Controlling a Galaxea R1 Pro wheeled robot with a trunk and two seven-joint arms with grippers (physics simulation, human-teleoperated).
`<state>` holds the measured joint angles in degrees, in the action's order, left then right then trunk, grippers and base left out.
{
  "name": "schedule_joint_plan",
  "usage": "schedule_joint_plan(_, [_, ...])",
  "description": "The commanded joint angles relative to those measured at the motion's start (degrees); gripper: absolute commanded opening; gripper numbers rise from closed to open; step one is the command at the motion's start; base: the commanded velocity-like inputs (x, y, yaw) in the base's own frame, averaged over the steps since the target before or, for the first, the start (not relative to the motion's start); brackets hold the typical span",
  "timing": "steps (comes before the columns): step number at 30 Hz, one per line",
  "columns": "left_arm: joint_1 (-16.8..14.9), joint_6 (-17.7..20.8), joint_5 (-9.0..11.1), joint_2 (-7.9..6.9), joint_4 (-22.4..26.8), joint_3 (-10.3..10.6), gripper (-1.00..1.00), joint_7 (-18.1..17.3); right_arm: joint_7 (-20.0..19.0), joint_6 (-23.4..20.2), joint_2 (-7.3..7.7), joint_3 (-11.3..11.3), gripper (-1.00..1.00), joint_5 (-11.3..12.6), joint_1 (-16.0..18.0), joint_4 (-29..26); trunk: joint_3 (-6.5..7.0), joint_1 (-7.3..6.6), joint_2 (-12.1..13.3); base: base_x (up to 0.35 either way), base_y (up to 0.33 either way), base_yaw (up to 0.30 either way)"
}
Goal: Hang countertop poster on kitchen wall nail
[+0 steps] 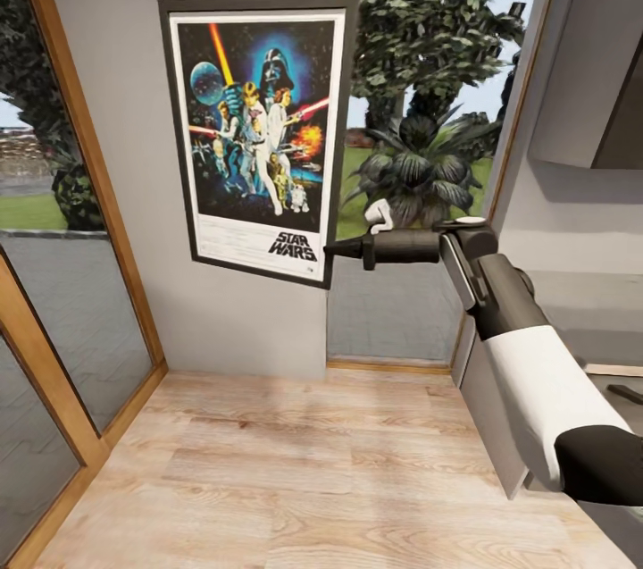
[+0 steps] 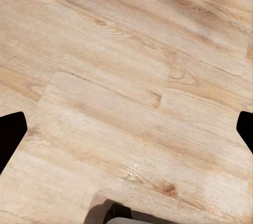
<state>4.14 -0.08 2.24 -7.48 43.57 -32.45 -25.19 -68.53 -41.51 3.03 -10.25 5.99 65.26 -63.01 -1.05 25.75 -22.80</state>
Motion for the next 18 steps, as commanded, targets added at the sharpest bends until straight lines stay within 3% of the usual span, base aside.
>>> schedule_joint_plan(1, [0.0,0.0,0.2,0.01,0.0,-0.1,1.0,-0.3,0.1,-1.1,-0.14,-0.1,-1.0,0.6,0.1,-0.1,-0.11,0.04,-0.1,0.0,0.0,0.0])
schedule_joint_plan(18, [0.0,0.0,0.2,0.01,0.0,-0.1,1.0,-0.3,0.2,-1.8,-0.57,-0.1,-1.0,0.6,0.1,-0.2,-0.11,0.04,-0.1,0.0,0.0,0.0])
